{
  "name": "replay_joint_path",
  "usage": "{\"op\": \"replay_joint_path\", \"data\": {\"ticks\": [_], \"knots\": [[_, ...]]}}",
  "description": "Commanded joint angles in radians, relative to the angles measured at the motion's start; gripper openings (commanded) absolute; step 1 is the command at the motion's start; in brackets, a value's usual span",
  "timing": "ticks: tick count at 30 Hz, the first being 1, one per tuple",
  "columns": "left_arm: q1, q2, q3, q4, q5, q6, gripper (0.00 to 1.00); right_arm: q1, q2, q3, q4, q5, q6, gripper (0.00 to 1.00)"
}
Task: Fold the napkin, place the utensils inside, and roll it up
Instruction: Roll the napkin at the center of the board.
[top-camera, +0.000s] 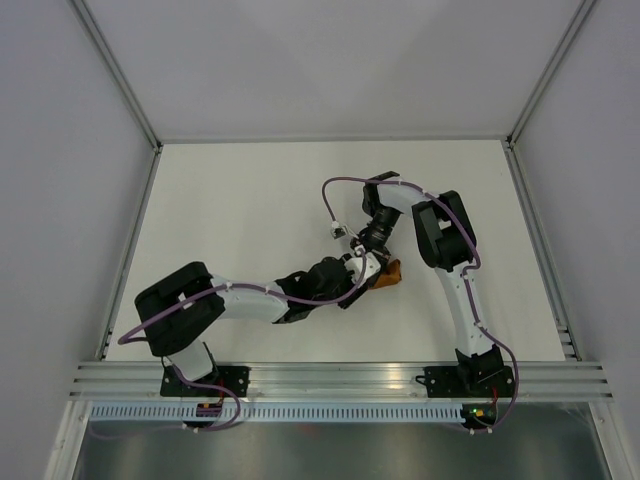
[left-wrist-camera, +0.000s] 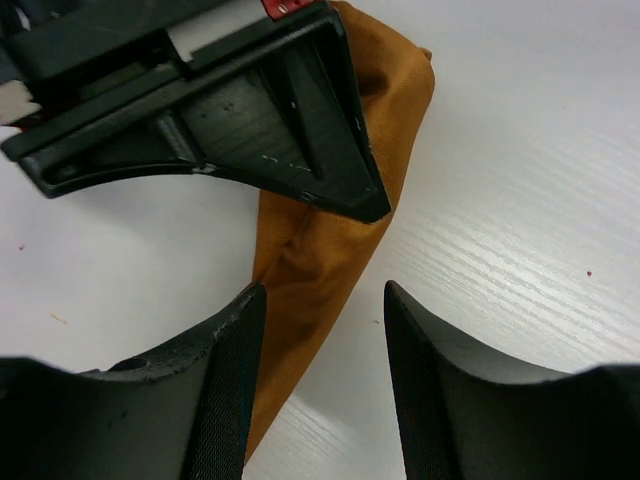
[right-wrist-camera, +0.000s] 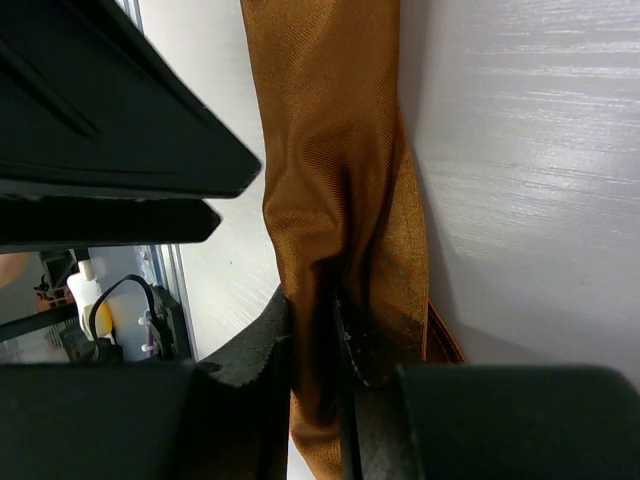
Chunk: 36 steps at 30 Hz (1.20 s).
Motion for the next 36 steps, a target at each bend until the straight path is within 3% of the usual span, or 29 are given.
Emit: {"op": "replay_joint_path", "data": {"ticks": [1, 13, 18, 22, 26, 31, 36], "knots": [[-0.017, 0.036, 0.042, -0.020, 0.006, 0.082, 0.56, 0.001, 0.085, 0.002, 0.157, 0.156, -0.025, 0.12], [-0.099, 0.196, 0.111, -0.078, -0.159, 0.166, 0.54, -0.002, 0.088, 0.011, 0.160, 0.155, -0.014, 0.12], [-0.099, 0.227, 0.114, -0.104, -0.201, 0.157, 0.41, -0.010, 0.086, 0.009, 0.155, 0.145, -0.022, 0.12], [-0.099, 0.244, 0.127, -0.141, -0.202, 0.148, 0.22, -0.014, 0.085, 0.012, 0.155, 0.139, -0.019, 0.13], [-0.099, 0.245, 0.131, -0.185, -0.184, 0.129, 0.02, -0.024, 0.066, 0.008, 0.172, 0.127, -0.003, 0.23], [-0.096, 0.254, 0.166, -0.279, -0.130, 0.072, 0.02, -0.060, -0.004, -0.011, 0.273, 0.093, 0.067, 0.44], [-0.091, 0.276, 0.209, -0.385, -0.052, -0.018, 0.02, -0.134, -0.161, -0.029, 0.376, 0.024, 0.161, 0.56]]}}
